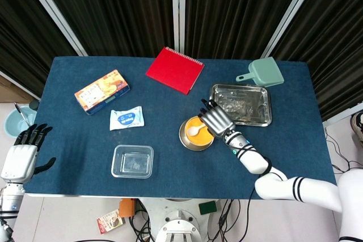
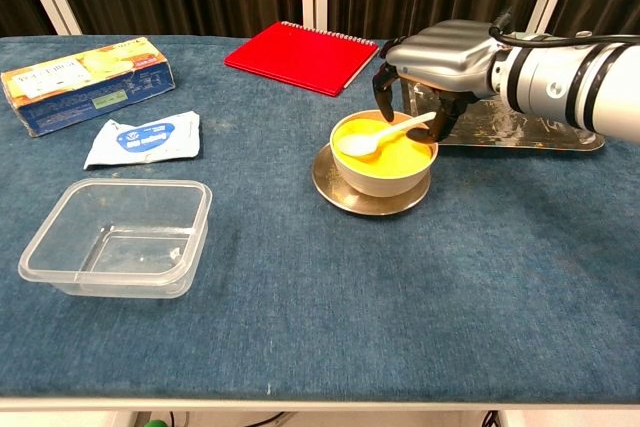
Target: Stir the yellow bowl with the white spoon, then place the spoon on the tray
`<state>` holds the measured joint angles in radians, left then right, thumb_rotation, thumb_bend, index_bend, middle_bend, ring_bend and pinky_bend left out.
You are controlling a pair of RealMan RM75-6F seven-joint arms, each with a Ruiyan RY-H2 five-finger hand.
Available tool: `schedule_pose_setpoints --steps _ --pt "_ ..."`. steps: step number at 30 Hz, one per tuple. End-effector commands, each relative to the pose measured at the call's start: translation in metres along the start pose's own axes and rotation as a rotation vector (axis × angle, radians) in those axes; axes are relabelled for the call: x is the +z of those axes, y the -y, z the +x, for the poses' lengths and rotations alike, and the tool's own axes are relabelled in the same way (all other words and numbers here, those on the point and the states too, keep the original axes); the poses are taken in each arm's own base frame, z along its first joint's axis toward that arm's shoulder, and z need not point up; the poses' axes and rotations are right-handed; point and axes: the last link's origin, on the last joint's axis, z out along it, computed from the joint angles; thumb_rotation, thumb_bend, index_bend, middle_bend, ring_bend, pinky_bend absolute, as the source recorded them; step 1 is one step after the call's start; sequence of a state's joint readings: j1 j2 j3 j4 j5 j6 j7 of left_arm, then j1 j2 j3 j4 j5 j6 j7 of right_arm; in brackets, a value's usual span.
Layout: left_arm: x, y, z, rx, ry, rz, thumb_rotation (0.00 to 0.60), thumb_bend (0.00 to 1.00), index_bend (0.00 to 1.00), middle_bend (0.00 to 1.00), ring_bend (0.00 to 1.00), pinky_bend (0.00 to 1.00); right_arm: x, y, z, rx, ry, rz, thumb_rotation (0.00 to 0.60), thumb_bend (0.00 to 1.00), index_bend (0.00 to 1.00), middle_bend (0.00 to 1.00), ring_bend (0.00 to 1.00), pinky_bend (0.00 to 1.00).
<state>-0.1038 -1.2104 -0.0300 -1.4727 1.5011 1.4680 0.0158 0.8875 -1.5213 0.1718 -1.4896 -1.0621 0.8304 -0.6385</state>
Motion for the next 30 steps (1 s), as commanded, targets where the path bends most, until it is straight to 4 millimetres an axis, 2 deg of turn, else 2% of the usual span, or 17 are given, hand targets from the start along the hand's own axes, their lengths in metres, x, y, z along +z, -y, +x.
schedule_pose_setpoints --steps 1,20,30 --pt "-0.0002 -0.0005 -0.0004 -0.002 -0.001 0.0 0.6 0.18 0.16 0.12 0.06 0.15 0.0016 0.0011 -0.0015 0.001 0.0 0.0 0.6 0.33 0.44 0.28 0.05 0.15" --pt "-0.0001 -0.0027 0.0004 0.007 0.004 0.001 0.6 0.18 0.16 0.12 0.06 0.15 0.0081 0.0008 -0.0063 -0.002 -0.007 0.009 0.6 0.43 0.53 0.3 0.05 0.15" --pt "-0.0005 -0.0021 -0.0007 0.007 0.008 0.006 0.6 0.18 0.16 0.12 0.06 0.15 0.011 0.0028 -0.0055 0.001 -0.007 0.014 0.6 0.43 0.54 0.31 0.05 0.15"
